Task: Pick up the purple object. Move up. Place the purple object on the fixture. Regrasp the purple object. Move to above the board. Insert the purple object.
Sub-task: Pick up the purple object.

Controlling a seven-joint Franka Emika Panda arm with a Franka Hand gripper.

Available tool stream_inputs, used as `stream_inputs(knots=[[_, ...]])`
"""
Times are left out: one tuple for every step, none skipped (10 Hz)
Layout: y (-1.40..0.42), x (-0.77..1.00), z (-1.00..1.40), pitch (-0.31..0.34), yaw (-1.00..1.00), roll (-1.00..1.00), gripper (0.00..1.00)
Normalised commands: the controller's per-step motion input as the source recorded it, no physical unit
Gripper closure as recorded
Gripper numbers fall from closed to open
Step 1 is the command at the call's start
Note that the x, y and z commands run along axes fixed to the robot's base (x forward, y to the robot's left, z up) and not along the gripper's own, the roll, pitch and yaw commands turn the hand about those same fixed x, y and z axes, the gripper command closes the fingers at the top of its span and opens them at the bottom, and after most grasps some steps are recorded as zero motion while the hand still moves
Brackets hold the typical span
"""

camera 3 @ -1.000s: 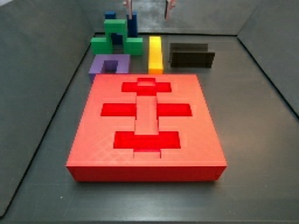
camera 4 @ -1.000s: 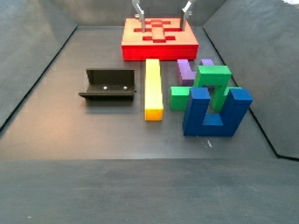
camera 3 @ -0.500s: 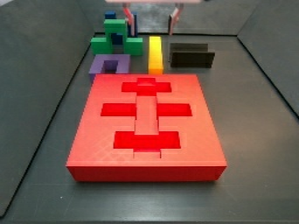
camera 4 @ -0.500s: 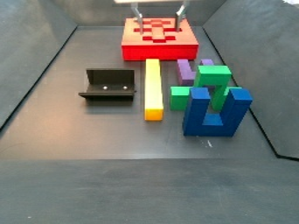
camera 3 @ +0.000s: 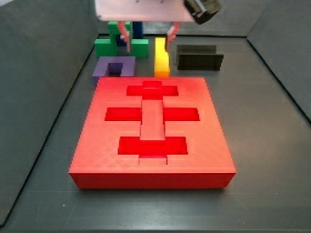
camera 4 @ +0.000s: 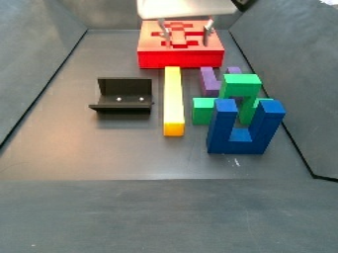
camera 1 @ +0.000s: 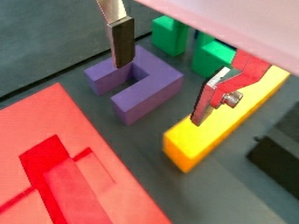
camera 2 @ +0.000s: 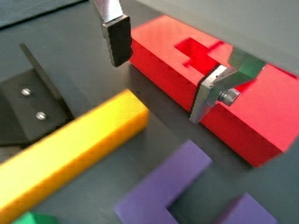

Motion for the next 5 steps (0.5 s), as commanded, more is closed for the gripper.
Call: stream_inputs(knots=[[-0.03,-0.34,-0.25,-0.243,0.0,-0.05,0.0],[0.0,-0.28,-0.24,-0.169,0.0,-0.03,0.0],[0.0,-0.21,-0.15,-0.089,0.0,0.0,0.0],[0.0,-0.15,-0.13,-0.043,0.0,0.0,0.0],[0.0,-0.2,-0.15,-0.083,0.0,-0.02,0.0]])
